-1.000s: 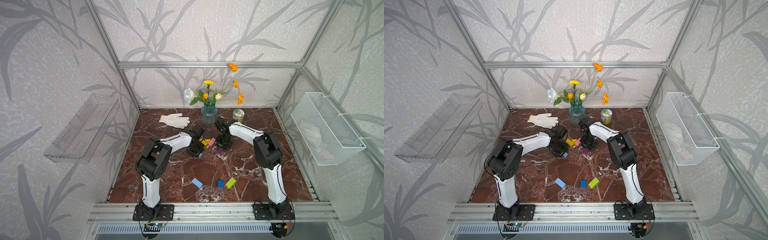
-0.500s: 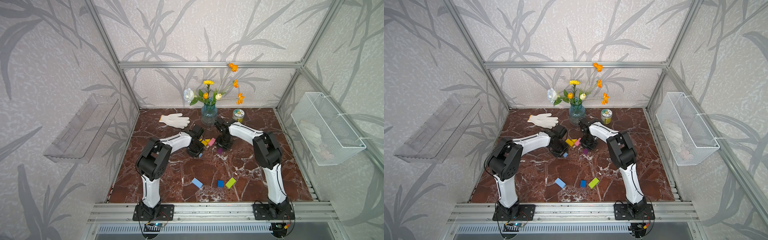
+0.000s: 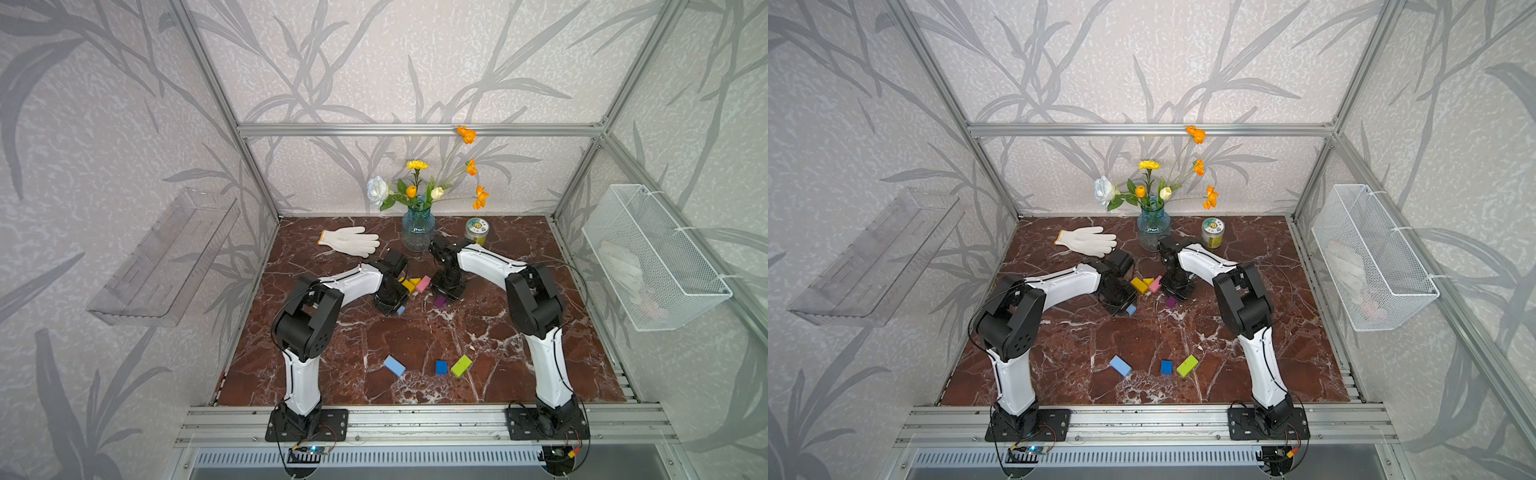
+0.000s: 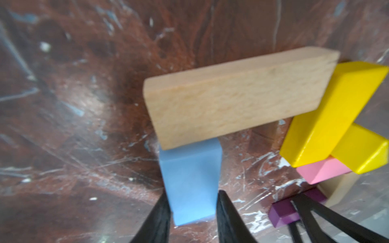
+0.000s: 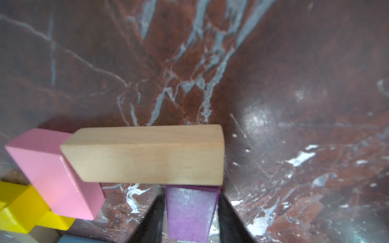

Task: Assemble a heart with building blocks
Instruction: Assemble the building block at the center of the board.

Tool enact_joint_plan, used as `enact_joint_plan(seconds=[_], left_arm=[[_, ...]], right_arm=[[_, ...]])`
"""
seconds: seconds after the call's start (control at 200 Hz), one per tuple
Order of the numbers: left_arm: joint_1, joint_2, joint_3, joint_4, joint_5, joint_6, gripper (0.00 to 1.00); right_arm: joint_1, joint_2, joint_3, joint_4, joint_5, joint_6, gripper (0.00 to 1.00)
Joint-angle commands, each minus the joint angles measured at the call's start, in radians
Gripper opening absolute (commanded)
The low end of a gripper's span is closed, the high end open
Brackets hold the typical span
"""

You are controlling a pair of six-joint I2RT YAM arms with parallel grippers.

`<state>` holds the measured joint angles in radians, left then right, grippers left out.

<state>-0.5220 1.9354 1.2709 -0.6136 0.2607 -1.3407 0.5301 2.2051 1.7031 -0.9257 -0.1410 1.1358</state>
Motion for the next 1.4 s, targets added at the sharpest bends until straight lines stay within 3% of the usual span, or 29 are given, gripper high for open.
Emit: enact_joint_plan(seconds=[0.0, 0.335, 0.63, 0.825, 1.02, 1.14, 1.394], left_arm=[[0.004, 0.081, -0.035, -0.101, -0.043, 0.006, 0.44], [0.004, 0.077, -0.029, -0.097, -0.043, 0.009, 0.48], [0.002, 0.050, -0.015, -0.116, -0.060, 0.039, 0.55], [0.003, -0.007, -0.013, -0.141, -0.087, 0.074, 0.61], [0.002, -0.129, 0.021, -0.229, -0.112, 0.164, 0.65], [-0.004, -0.264, 0.044, -0.334, -0.188, 0.254, 0.67], [-0.016, -0.455, -0.100, -0.244, -0.115, 0.270, 0.72]], right_arm=[[-0.003, 0.030, 0.014, -0.049, 0.008, 0.007, 0.54], [-0.003, 0.022, 0.005, -0.044, 0.011, 0.006, 0.56], [0.001, -0.015, -0.019, -0.020, 0.024, -0.008, 0.72], [0.017, -0.083, -0.047, -0.022, 0.050, -0.018, 0.74], [0.040, -0.243, -0.104, -0.064, 0.083, -0.060, 0.75], [0.085, -0.416, -0.210, -0.093, 0.120, -0.127, 0.75], [0.206, -0.716, -0.451, -0.179, 0.225, -0.179, 0.75]])
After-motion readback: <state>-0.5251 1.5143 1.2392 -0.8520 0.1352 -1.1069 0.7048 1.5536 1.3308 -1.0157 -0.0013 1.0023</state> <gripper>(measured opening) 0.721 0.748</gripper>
